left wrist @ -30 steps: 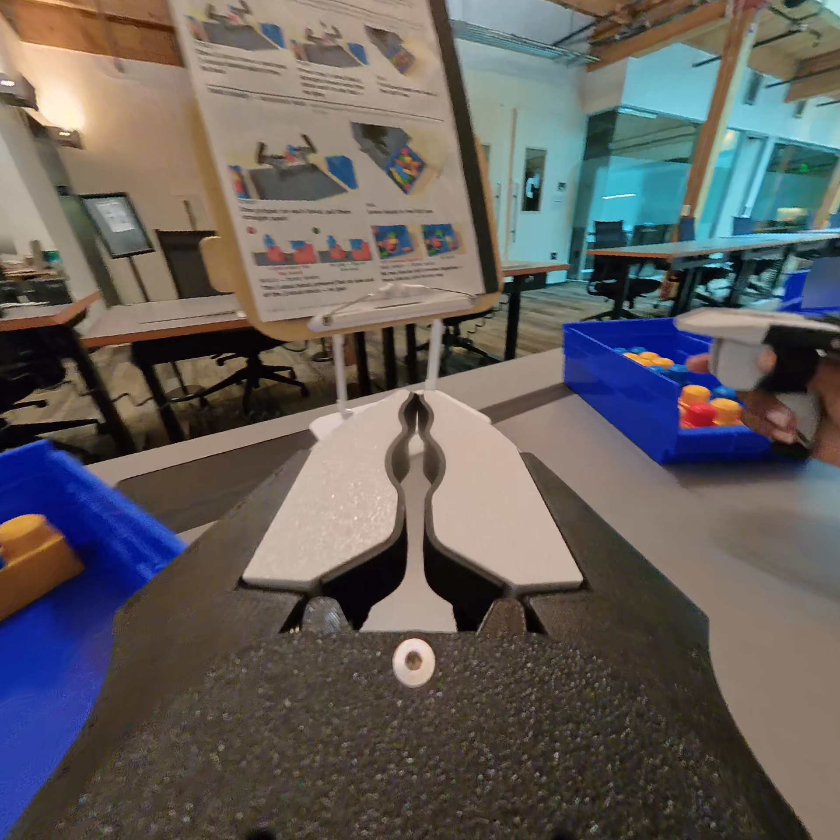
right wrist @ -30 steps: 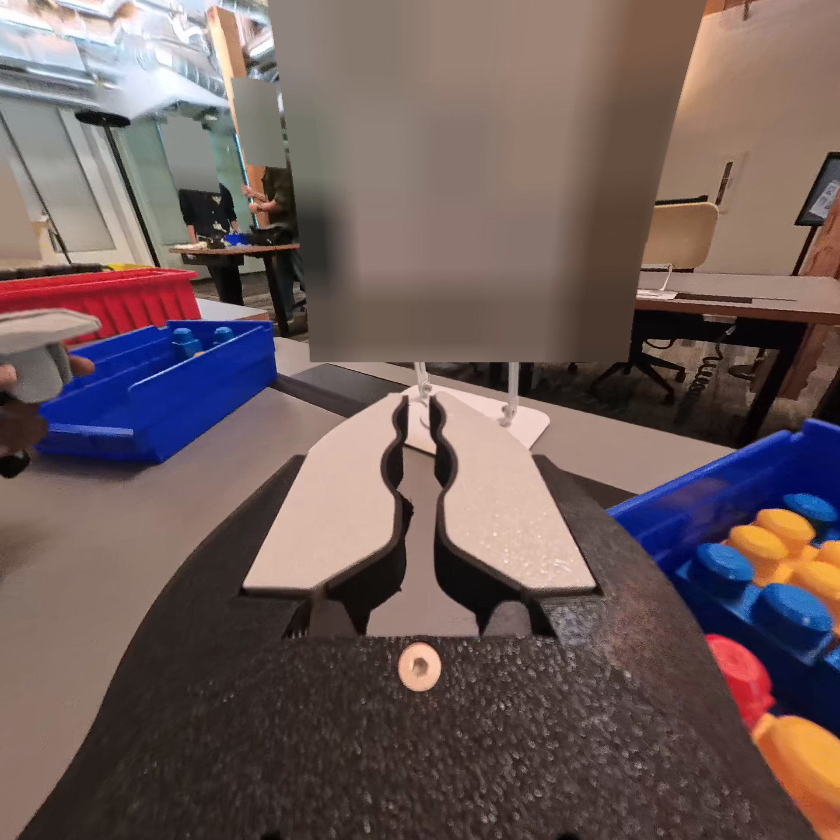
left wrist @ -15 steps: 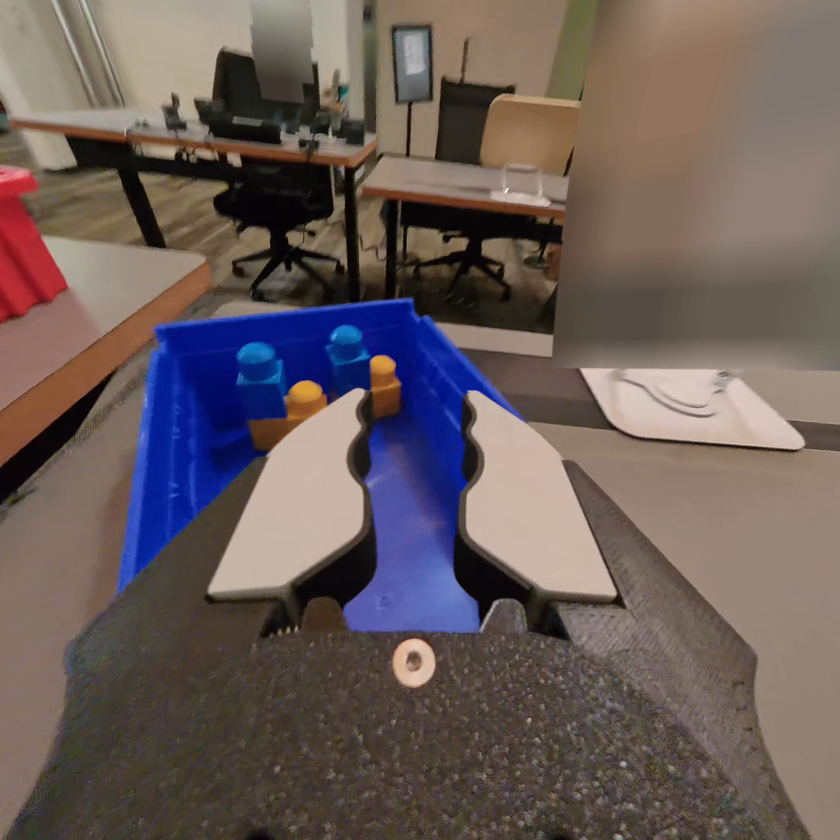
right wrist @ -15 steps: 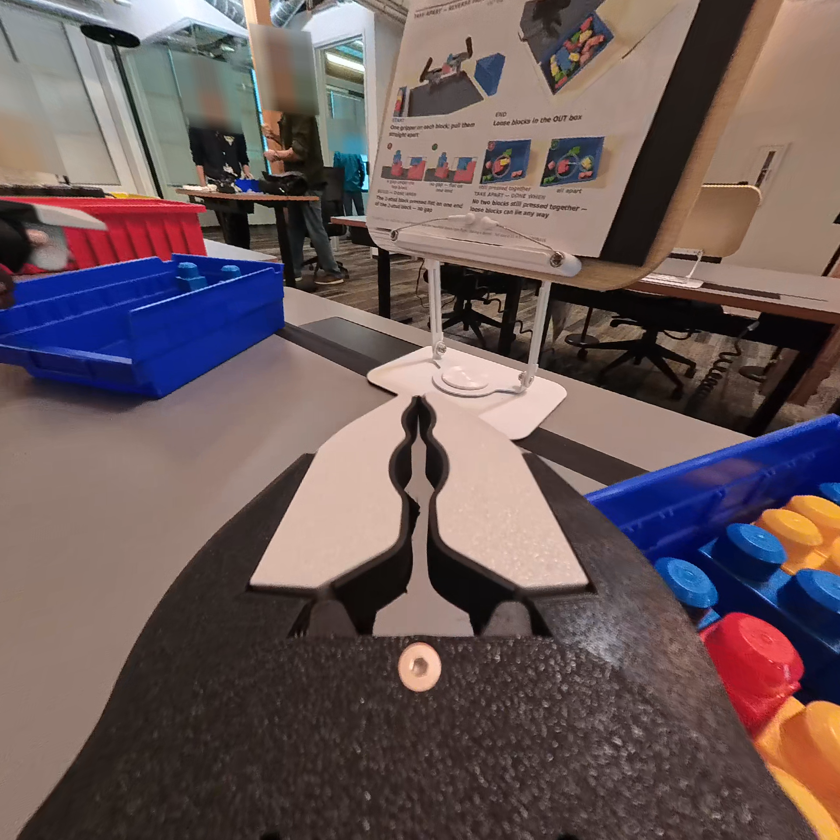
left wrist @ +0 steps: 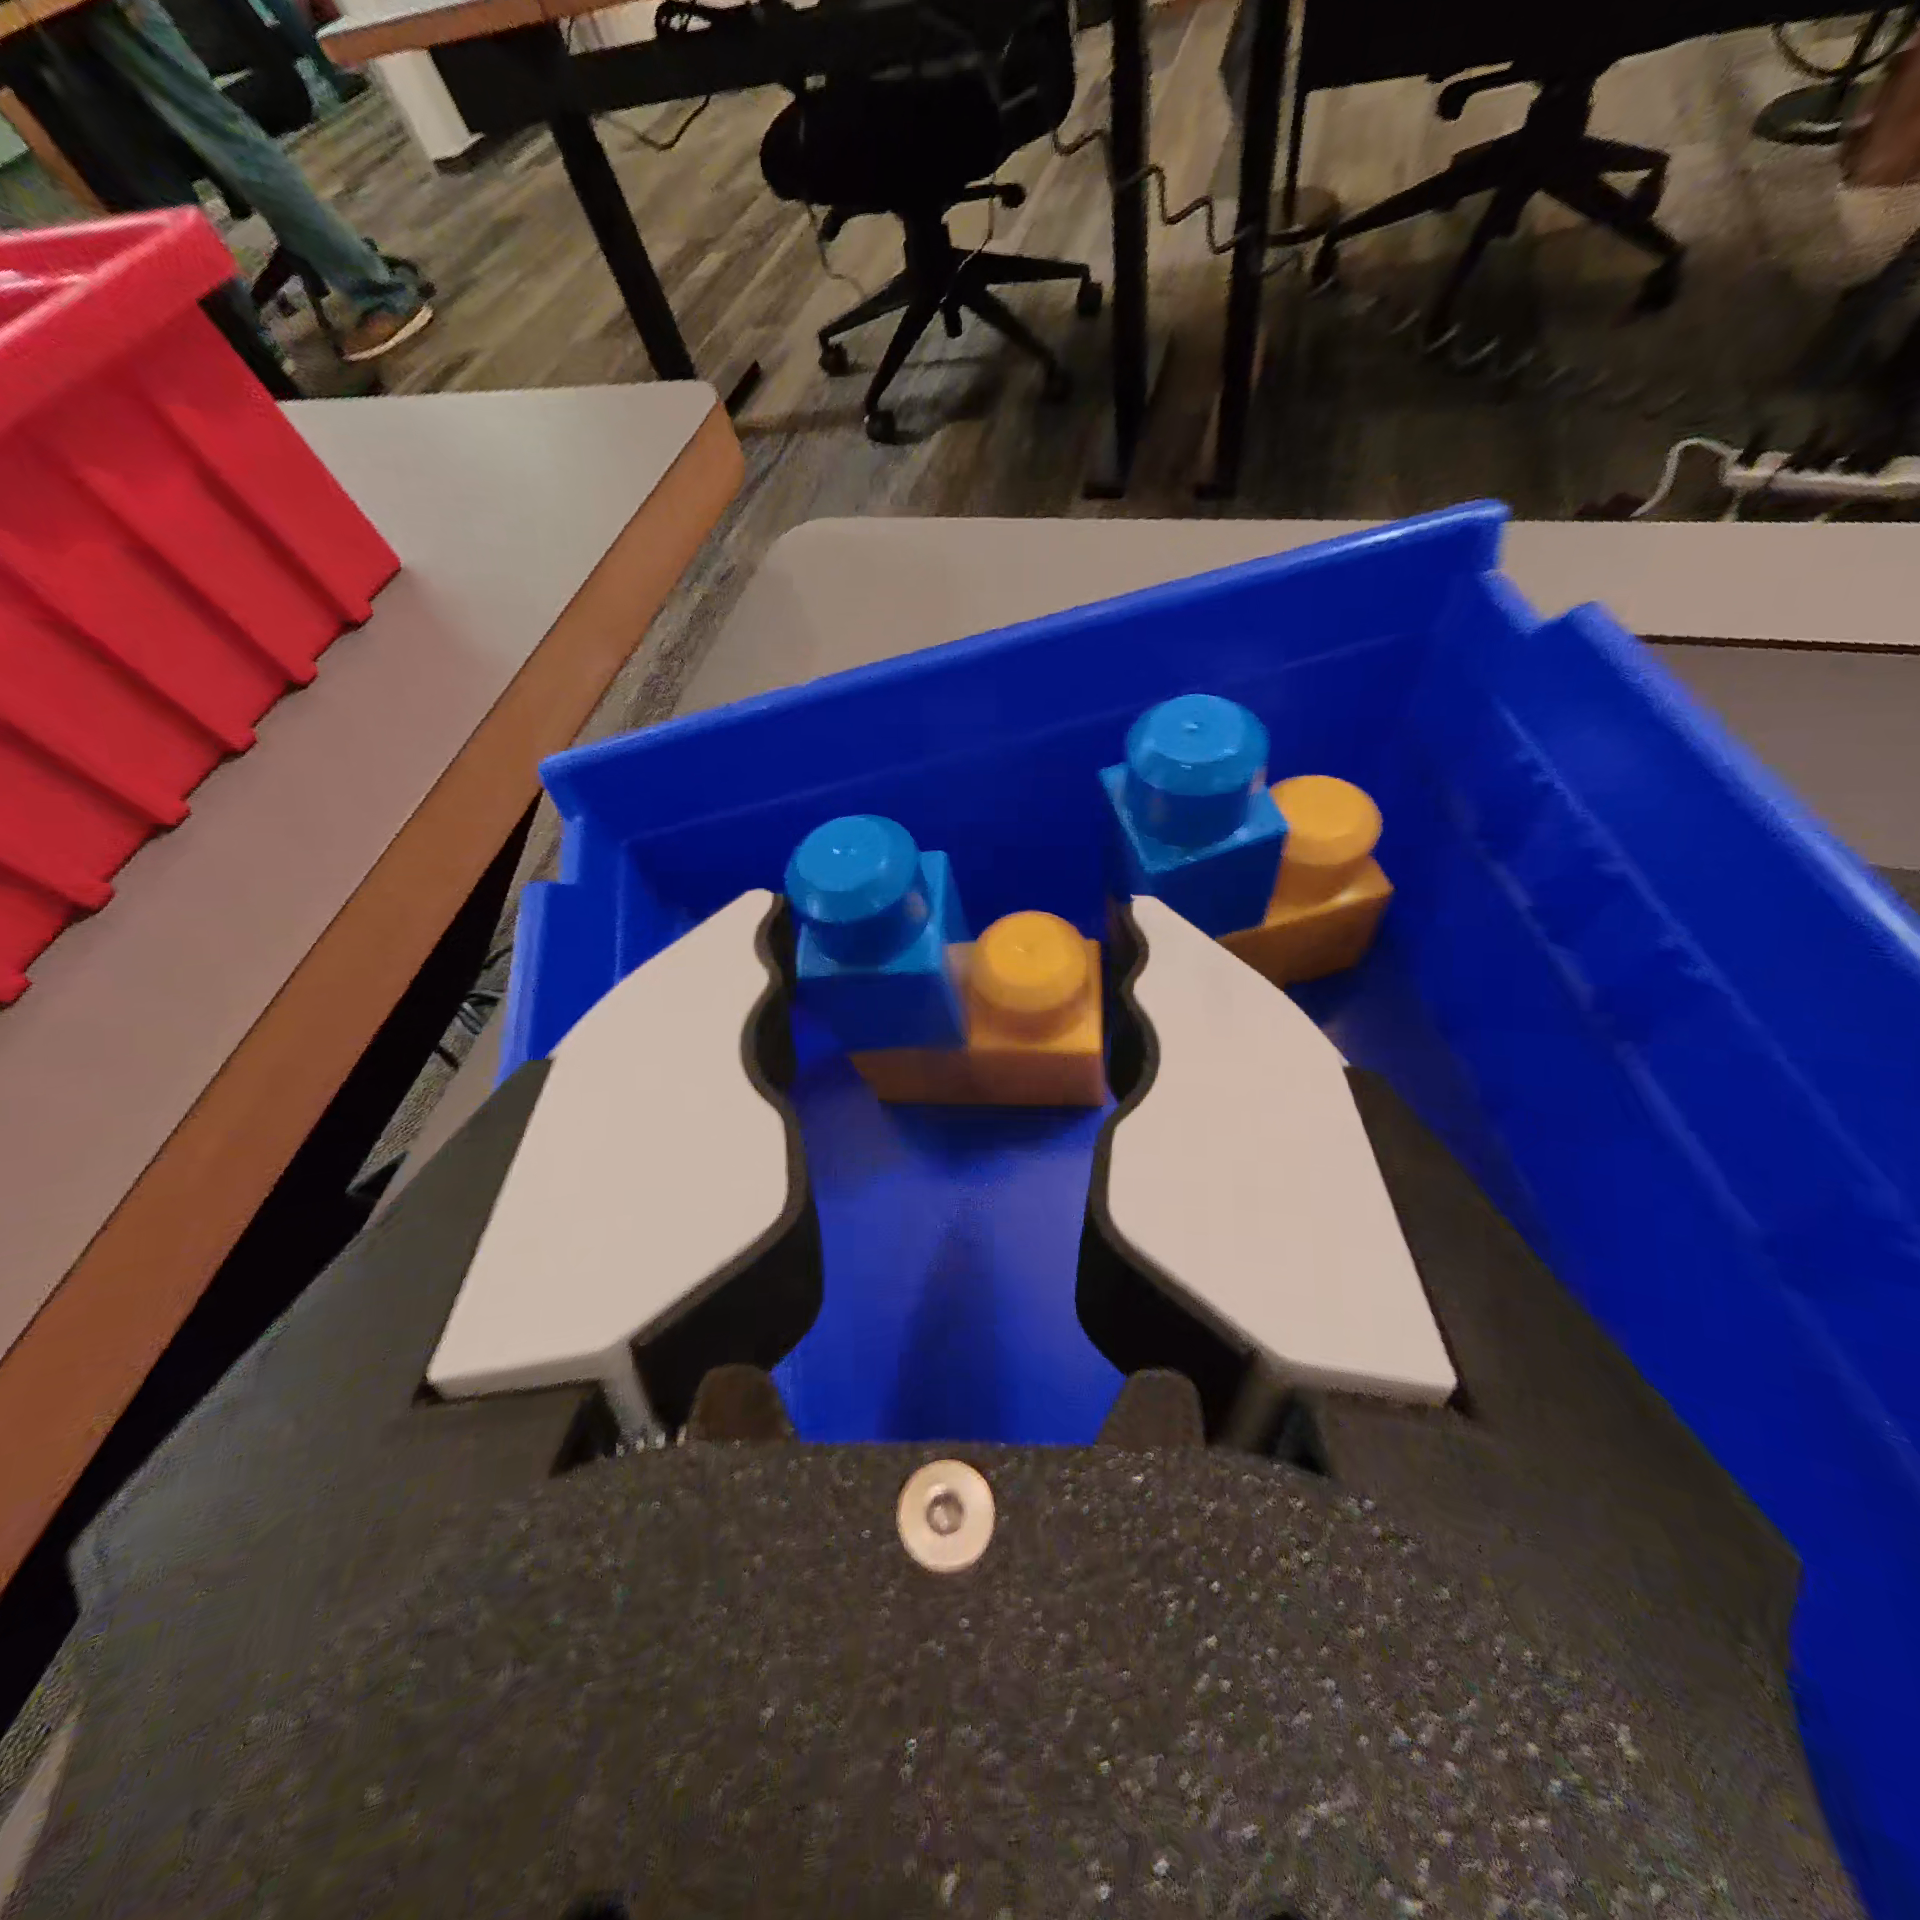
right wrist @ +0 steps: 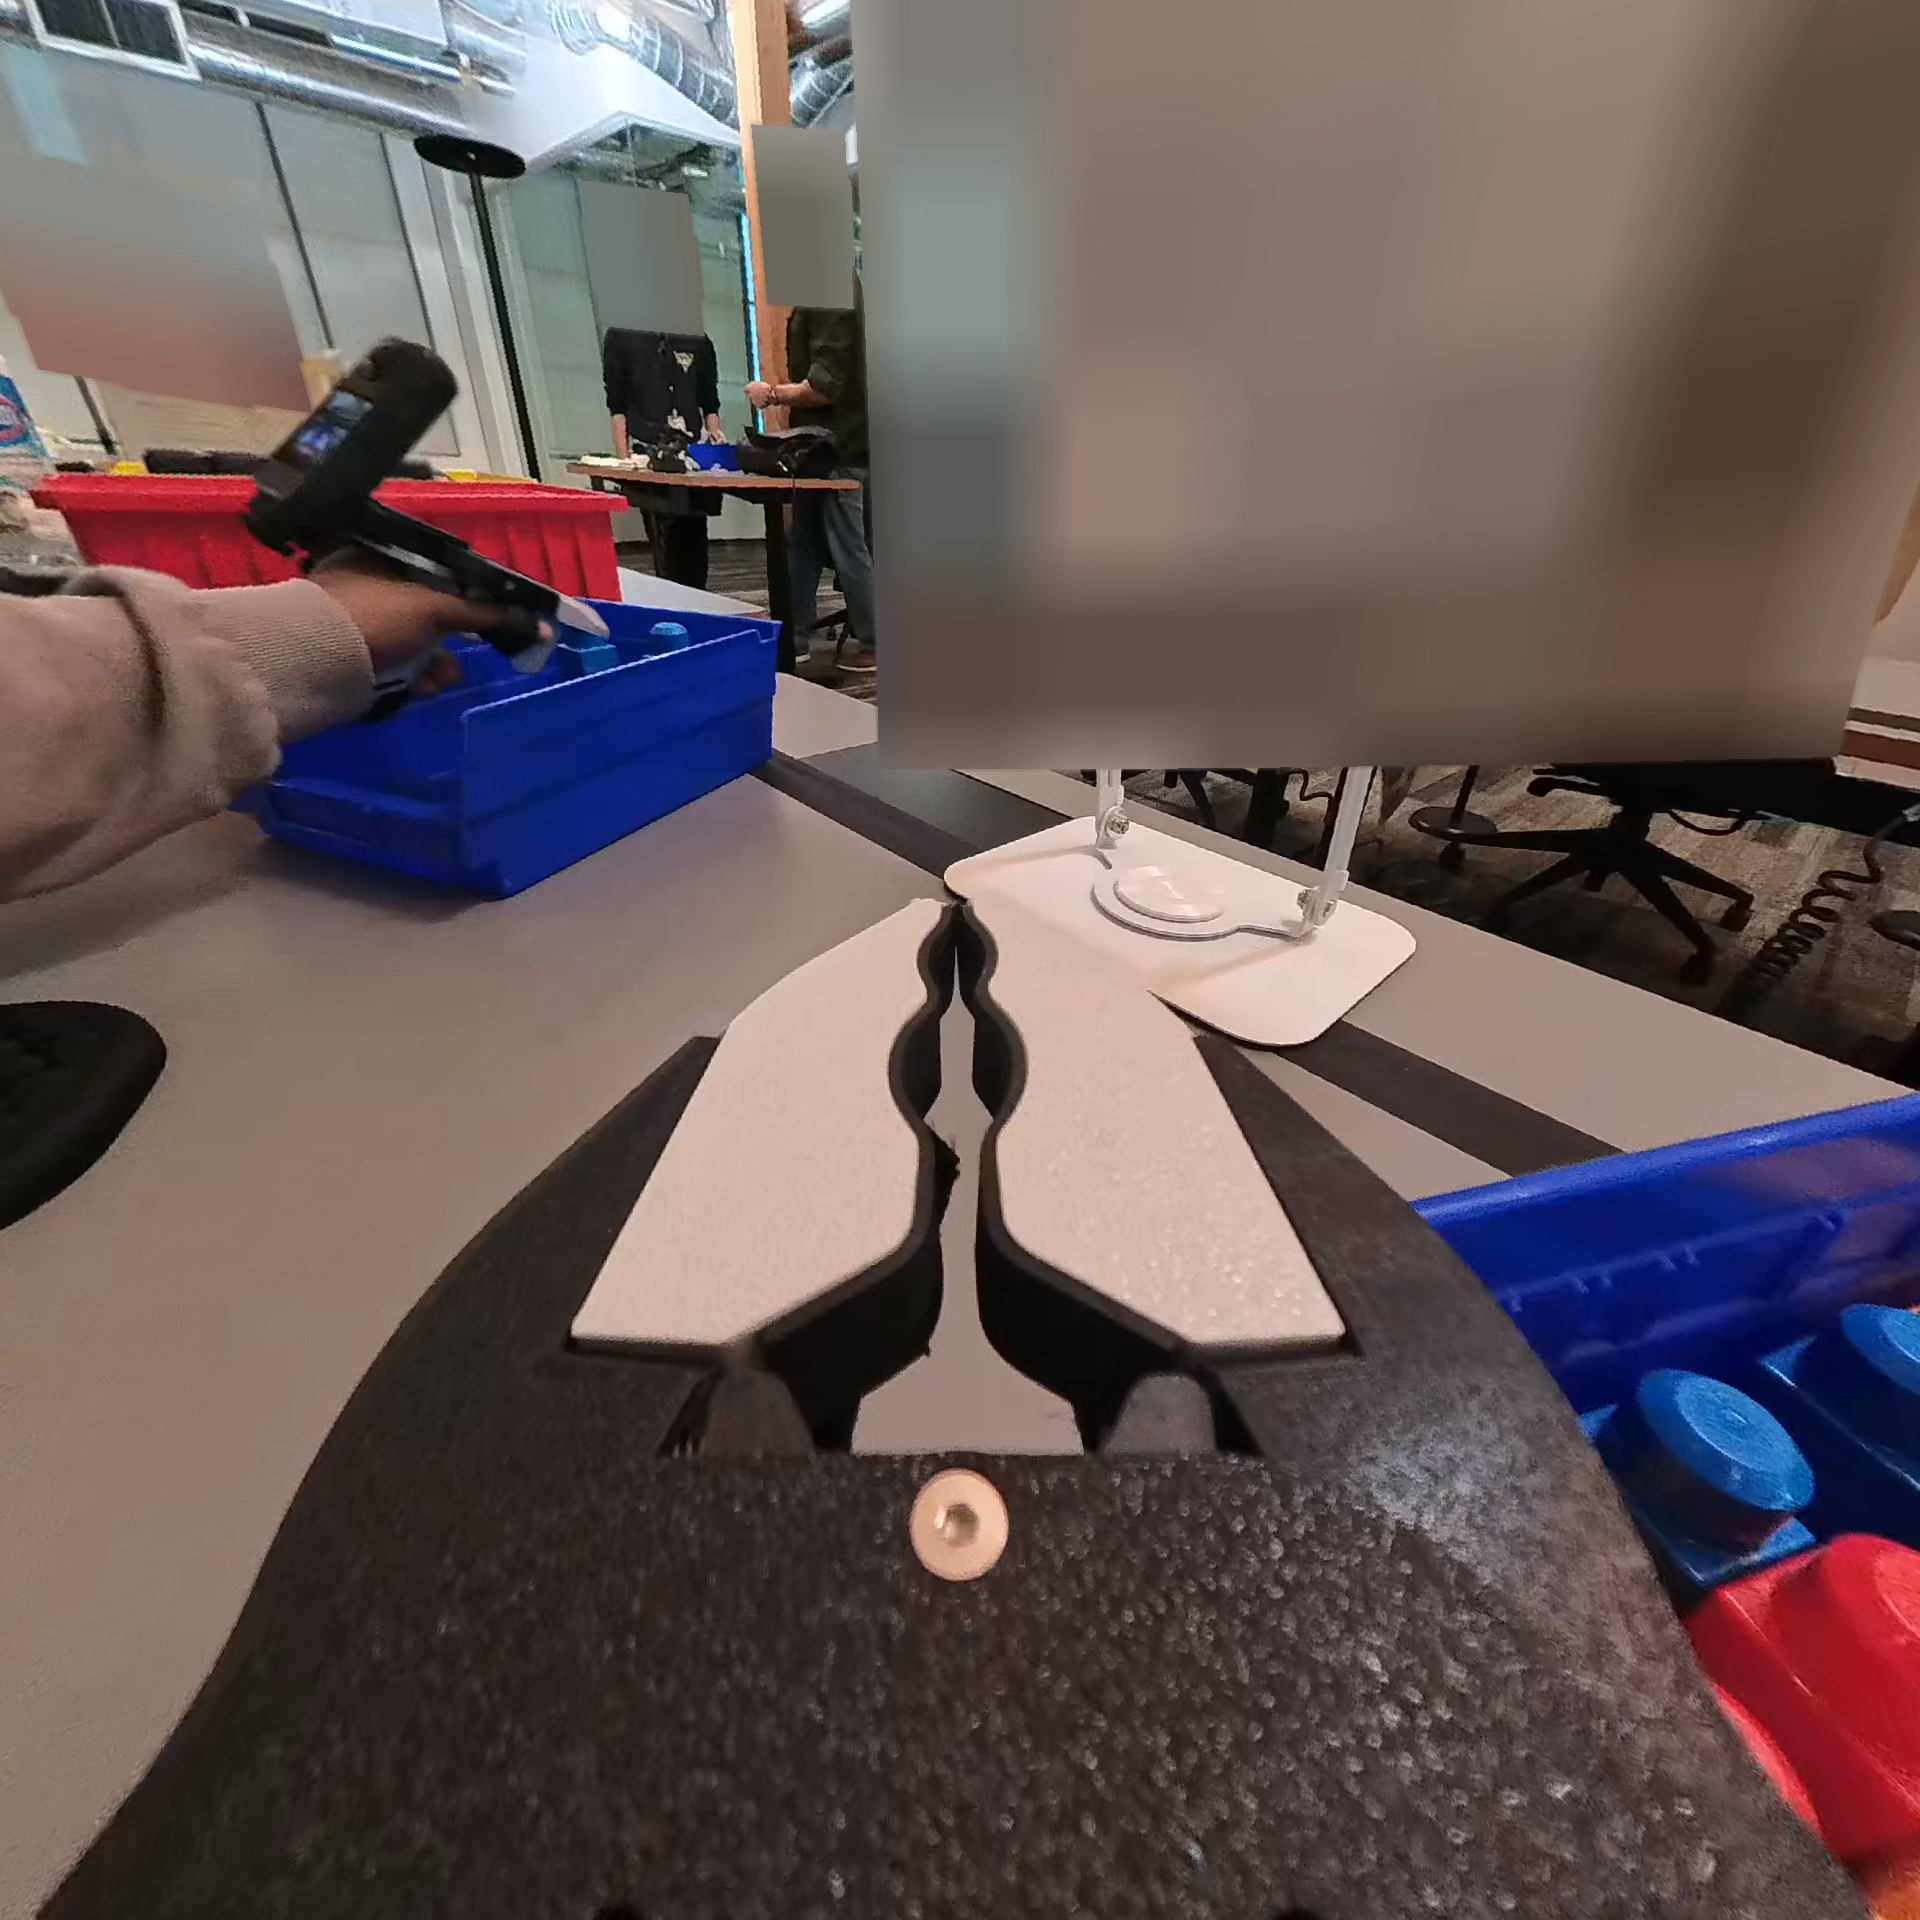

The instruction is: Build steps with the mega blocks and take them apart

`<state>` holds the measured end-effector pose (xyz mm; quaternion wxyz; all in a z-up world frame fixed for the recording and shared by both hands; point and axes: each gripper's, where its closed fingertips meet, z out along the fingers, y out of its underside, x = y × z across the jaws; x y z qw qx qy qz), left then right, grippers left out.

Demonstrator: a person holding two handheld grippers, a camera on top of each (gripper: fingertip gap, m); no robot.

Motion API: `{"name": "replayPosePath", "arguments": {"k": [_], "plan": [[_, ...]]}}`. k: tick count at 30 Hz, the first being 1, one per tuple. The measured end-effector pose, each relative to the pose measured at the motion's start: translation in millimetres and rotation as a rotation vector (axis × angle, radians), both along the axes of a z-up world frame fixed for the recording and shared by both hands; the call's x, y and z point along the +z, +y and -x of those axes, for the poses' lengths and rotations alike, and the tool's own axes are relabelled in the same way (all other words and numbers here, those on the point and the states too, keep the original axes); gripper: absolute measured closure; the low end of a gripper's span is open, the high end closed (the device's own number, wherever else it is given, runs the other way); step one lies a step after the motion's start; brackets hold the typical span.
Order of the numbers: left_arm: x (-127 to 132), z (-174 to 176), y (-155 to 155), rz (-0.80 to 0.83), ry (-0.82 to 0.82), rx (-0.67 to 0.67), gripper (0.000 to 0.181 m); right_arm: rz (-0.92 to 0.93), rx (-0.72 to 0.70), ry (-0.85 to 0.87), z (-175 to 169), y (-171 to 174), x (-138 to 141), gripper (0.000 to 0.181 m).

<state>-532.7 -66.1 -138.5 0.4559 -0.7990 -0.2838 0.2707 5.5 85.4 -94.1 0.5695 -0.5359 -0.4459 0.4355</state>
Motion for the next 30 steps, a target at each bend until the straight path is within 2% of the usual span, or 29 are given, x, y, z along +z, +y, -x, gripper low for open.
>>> {"name": "replayPosePath", "arguments": {"k": [4,11,16,21,25,30], "plan": [[-12.9,24.2,0.9,0.027,-0.004,0.043,0.123,0.000,-0.001,-0.004,-1.1,1.8,-1.1,0.181],[-36.1,36.7,9.9,0.094,-0.045,0.055,0.122,0.003,0.017,-0.022,0.6,0.6,-5.0,0.181],[-36.4,40.8,12.1,0.114,-0.011,0.049,0.140,-0.004,0.036,-0.035,2.8,-3.2,-7.0,0.181],[-33.5,37.8,8.6,0.125,0.006,0.047,0.141,-0.014,0.057,-0.045,4.7,-7.8,-7.7,0.181],[-4.8,26.2,6.5,0.006,0.049,0.026,0.141,-0.020,0.067,-0.040,4.5,-11.1,-5.2,0.181],[69.6,-10.7,0.9,-0.210,0.150,-0.040,0.142,-0.029,0.092,-0.044,8.5,-19.4,-5.5,0.181]]}}
